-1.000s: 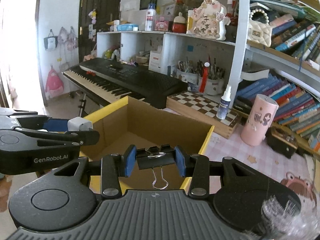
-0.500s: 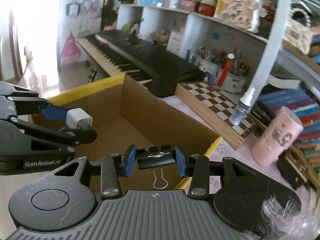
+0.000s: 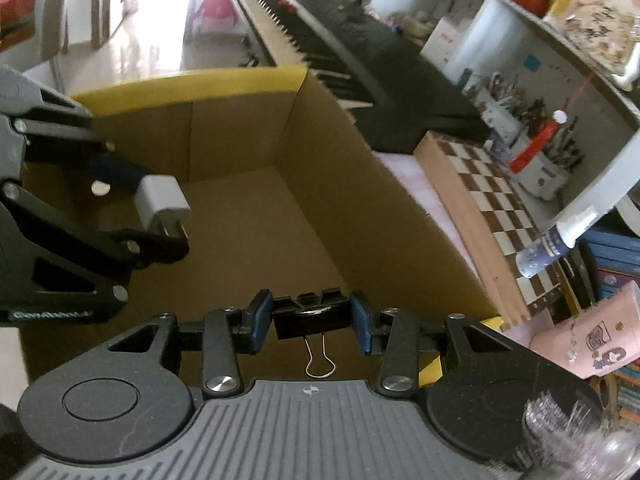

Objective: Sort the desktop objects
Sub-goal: 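Lower both tools into the yellow box and open them to release the items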

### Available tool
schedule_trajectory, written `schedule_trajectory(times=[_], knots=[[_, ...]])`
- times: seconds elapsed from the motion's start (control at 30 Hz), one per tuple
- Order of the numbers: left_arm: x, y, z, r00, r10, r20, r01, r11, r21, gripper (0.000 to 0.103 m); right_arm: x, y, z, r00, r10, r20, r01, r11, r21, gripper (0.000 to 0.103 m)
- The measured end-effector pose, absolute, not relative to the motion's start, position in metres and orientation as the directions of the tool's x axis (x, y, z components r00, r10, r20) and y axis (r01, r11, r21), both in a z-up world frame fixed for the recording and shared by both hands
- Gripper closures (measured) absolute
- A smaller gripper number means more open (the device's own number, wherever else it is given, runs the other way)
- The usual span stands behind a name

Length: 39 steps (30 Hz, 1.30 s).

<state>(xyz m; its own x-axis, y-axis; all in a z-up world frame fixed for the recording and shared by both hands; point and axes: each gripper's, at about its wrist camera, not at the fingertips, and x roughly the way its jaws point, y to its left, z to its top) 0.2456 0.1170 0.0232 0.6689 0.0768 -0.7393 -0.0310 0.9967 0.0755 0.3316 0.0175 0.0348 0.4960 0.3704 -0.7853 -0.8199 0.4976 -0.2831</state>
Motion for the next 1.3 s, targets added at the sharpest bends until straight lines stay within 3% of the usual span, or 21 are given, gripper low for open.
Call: schedule_trajectory(times=[0.47,0.6,0.67,1.3], knots=[[0.245,0.116,0.019,0.656,0.102,-0.748,-0.041,0.994,0.1,0.058,0.329,0.023,0.023,0.468,0.333,-0.819,-0.844,0.442,-0.303,0.064],[0.24,0.115,0.028,0.69,0.121,-0.714,-0.058,0.992,0.112,0.038,0.33,0.024,0.026,0.486,0.336,-0.807,-0.834,0.454,-0.313,0.057],[0.237,0.115,0.033,0.705,0.125,-0.698,-0.064,0.991,0.113,0.036,0.328,0.021,0.03,0.5,0.342,-0.796,-0.826,0.466,-0.319,0.056],[0.174,0.137,0.085,0.833,0.126,-0.538,-0.157,0.987,-0.011,0.022,0.255,-0.02,0.092,0.734,0.383,-0.56,-0.615,0.726,-0.309,0.054]])
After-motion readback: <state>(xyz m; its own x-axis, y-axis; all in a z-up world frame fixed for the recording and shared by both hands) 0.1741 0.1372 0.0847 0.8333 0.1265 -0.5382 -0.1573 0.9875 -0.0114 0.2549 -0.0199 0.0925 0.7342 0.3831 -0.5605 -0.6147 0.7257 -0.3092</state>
